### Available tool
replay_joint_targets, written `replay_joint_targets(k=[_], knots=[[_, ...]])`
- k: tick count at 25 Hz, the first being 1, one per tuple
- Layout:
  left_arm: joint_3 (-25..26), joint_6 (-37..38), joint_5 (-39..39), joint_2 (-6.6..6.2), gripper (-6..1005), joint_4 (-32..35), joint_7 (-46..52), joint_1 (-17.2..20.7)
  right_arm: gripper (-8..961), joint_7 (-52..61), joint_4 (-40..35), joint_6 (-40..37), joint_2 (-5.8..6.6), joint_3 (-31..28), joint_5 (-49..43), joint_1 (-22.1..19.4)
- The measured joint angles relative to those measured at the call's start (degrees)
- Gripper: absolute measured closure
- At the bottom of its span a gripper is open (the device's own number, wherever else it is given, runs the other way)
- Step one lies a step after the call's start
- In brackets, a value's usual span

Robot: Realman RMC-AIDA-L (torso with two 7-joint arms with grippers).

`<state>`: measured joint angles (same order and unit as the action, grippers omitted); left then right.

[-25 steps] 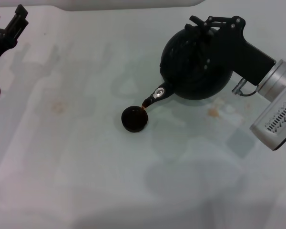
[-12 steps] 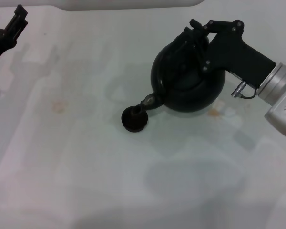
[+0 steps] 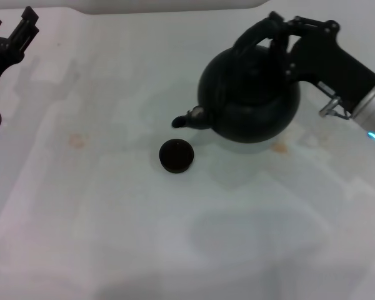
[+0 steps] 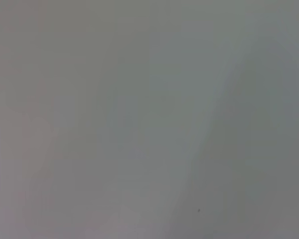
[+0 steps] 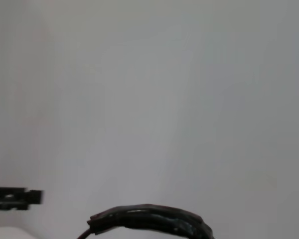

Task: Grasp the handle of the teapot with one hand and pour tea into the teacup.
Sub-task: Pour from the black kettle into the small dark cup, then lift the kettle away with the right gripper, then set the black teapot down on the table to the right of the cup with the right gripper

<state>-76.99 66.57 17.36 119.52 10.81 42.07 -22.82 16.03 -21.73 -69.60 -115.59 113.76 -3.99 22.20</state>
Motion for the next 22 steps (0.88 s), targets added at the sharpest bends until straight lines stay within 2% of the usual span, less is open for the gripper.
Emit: replay_joint_targets(k=[7,10,22], knots=[[-0.09,-0.05,0.12,-0.07,122,0.0,-0.1,-0.12,849,1.49,9.36,-8.33,0.11,-0.04,6.97,-0.68],[-0.09,-0.05,0.13,-0.08,122,0.0,-0.12,-0.01,849,1.55,11.71,-10.64,0.26,-0.37,7.4,-2.6],[-0.09,0.39,0.13,-0.16,121,0.0,-0.16,-0.27,804,1.39,12.54,-7.16,-0.05,-0.45,7.46,-4.85]])
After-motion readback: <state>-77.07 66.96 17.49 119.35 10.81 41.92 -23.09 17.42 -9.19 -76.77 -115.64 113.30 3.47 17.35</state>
